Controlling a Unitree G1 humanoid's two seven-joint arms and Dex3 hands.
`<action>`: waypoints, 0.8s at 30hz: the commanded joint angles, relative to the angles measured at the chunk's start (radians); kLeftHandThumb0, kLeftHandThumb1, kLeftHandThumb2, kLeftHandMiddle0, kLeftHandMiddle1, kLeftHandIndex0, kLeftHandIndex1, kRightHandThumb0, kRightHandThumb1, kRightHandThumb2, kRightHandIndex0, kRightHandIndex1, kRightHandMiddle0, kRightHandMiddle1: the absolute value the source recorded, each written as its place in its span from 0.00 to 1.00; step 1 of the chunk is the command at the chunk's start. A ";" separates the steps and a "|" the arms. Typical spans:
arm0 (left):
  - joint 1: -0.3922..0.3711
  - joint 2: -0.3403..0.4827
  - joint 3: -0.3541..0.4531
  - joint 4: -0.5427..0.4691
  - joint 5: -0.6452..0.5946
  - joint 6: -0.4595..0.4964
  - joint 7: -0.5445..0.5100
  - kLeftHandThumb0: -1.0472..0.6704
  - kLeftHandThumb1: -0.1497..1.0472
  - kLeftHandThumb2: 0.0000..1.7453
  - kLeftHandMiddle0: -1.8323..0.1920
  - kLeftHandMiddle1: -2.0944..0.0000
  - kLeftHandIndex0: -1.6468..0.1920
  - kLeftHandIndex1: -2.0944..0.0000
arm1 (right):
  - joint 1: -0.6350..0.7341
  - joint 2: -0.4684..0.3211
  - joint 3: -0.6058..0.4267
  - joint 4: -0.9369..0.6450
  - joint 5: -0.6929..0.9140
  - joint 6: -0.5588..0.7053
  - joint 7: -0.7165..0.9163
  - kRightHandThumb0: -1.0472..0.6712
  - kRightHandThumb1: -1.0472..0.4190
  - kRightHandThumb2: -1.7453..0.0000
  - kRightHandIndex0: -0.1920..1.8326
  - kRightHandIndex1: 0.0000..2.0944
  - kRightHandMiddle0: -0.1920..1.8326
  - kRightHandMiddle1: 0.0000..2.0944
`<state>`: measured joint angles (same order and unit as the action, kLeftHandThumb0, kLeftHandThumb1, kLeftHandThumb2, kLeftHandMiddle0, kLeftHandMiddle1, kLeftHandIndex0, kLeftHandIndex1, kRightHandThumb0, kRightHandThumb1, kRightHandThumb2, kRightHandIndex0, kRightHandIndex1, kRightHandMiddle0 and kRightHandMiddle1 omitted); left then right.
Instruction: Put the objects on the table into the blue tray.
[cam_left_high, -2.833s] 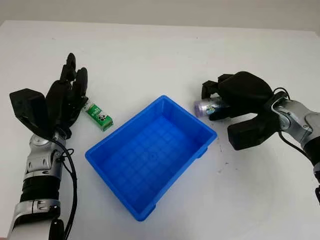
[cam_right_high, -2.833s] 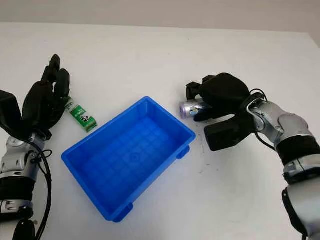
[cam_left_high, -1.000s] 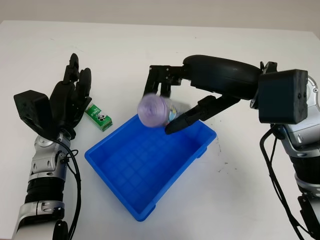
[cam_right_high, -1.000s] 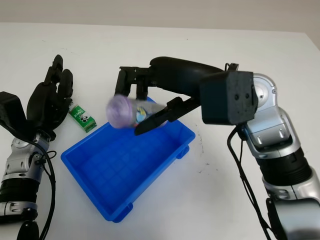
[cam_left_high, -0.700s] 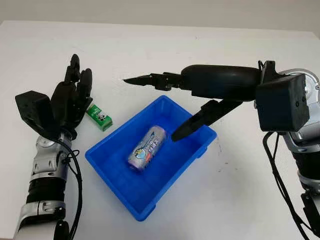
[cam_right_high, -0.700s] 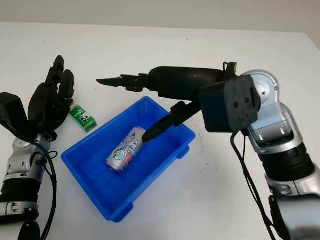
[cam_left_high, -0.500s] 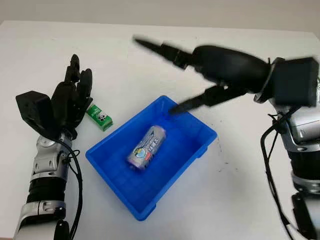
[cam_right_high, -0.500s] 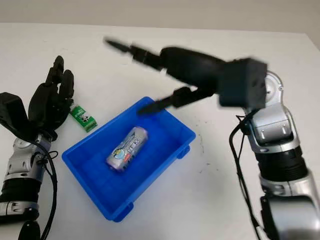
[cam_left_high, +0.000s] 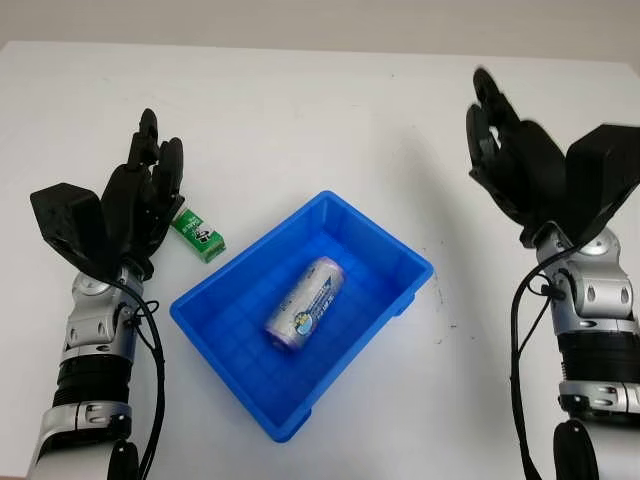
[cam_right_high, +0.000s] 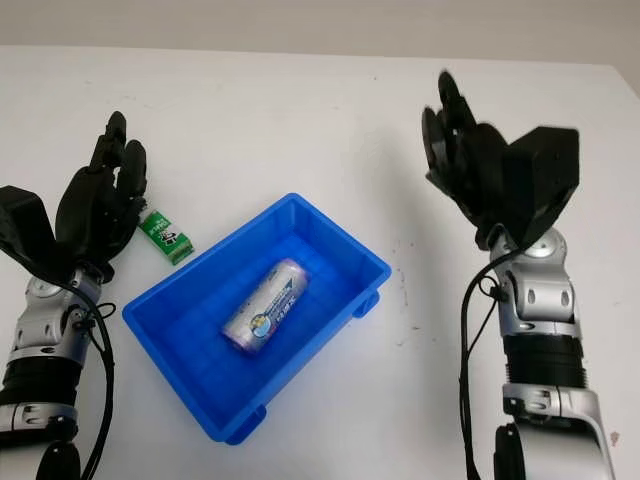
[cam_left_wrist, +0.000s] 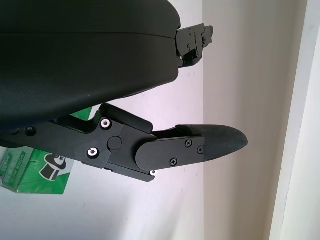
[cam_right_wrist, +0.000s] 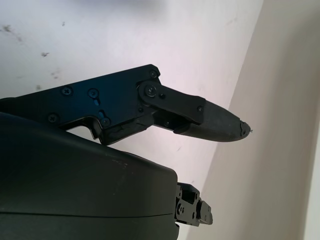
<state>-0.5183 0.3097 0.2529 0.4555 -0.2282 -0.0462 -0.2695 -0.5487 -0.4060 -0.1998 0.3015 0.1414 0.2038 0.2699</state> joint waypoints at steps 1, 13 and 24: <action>-0.007 0.009 0.009 0.006 -0.013 -0.012 -0.017 0.19 1.00 0.29 1.00 1.00 1.00 1.00 | 0.028 0.015 -0.011 -0.004 0.006 -0.022 -0.009 0.23 0.00 0.56 0.00 0.00 0.00 0.00; -0.118 0.351 -0.048 -0.031 0.088 -0.052 -0.320 0.18 0.98 0.06 0.98 0.98 0.97 0.98 | 0.070 0.037 -0.011 -0.062 0.010 0.018 -0.053 0.23 0.00 0.53 0.00 0.00 0.00 0.00; -0.315 0.646 -0.264 -0.064 0.411 -0.115 -0.520 0.31 0.79 0.02 0.93 0.97 0.92 0.97 | 0.059 0.046 -0.021 -0.070 0.047 0.056 -0.055 0.23 0.00 0.54 0.00 0.00 0.00 0.00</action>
<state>-0.8059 0.9276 0.0148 0.4065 0.1568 -0.1439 -0.7807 -0.4841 -0.3605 -0.2140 0.2466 0.1842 0.2546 0.2171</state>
